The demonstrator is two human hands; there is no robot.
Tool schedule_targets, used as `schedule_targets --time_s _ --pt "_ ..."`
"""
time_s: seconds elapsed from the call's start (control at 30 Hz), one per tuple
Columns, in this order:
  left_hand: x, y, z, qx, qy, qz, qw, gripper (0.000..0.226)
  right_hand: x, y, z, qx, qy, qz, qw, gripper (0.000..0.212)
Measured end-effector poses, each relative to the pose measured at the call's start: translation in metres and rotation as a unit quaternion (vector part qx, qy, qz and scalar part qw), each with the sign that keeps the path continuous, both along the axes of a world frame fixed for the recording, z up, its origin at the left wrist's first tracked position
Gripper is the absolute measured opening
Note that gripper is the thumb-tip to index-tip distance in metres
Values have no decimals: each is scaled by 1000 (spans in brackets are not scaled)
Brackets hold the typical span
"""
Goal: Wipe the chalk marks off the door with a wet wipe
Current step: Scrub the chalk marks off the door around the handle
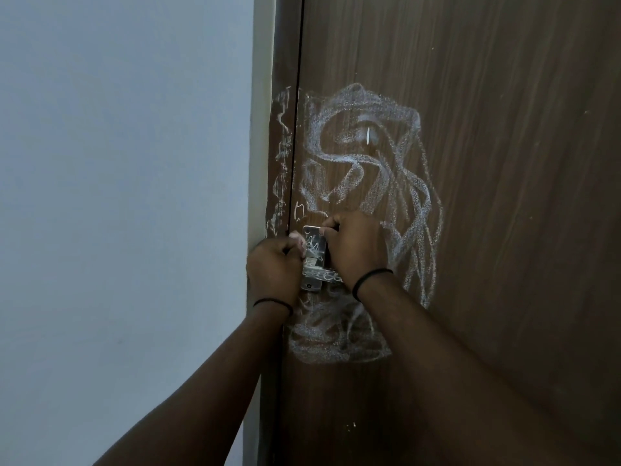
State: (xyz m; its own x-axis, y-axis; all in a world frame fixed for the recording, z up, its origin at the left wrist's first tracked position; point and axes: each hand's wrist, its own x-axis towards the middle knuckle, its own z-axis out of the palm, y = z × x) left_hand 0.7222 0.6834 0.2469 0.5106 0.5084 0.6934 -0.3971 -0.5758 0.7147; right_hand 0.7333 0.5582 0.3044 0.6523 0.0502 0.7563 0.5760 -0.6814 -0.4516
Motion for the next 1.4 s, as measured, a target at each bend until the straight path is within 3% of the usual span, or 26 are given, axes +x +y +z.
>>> schedule_targets --time_s 0.13,0.3,0.5,0.6,0.7,0.93,1.03,1.13,1.3,1.4 --pt "6 1 19 -2 -14 -8 1000 14 0 -1 2 -2 2 3 1000 18" --pt "-9 -1 -23 16 32 11 999 9 1 0 0 -1 7 4 1000 18" --pt "-1 -2 20 9 -2 -11 1000 14 2 -2 3 9 20 18 1000 18" --pt "-8 -5 -8 -7 8 -3 1000 23 2 -2 2 21 23 19 999 22" --pt "-19 -9 -37 -10 35 1 999 12 2 -2 0 22 25 19 999 22" --pt "0 -3 5 -8 -23 -15 1000 10 0 -3 2 4 21 25 999 17" --pt "-8 -4 -32 -1 10 3 1000 16 1 -3 0 7 22 36 999 17" --pt "-14 -6 -55 -2 45 8 999 7 0 -3 -1 9 25 36 999 20" --pt "-6 -4 -15 0 -4 -12 1000 10 -3 -4 2 8 25 27 999 18" --pt "-11 -9 -29 -15 4 -2 1000 11 -4 -4 2 11 27 26 999 16"
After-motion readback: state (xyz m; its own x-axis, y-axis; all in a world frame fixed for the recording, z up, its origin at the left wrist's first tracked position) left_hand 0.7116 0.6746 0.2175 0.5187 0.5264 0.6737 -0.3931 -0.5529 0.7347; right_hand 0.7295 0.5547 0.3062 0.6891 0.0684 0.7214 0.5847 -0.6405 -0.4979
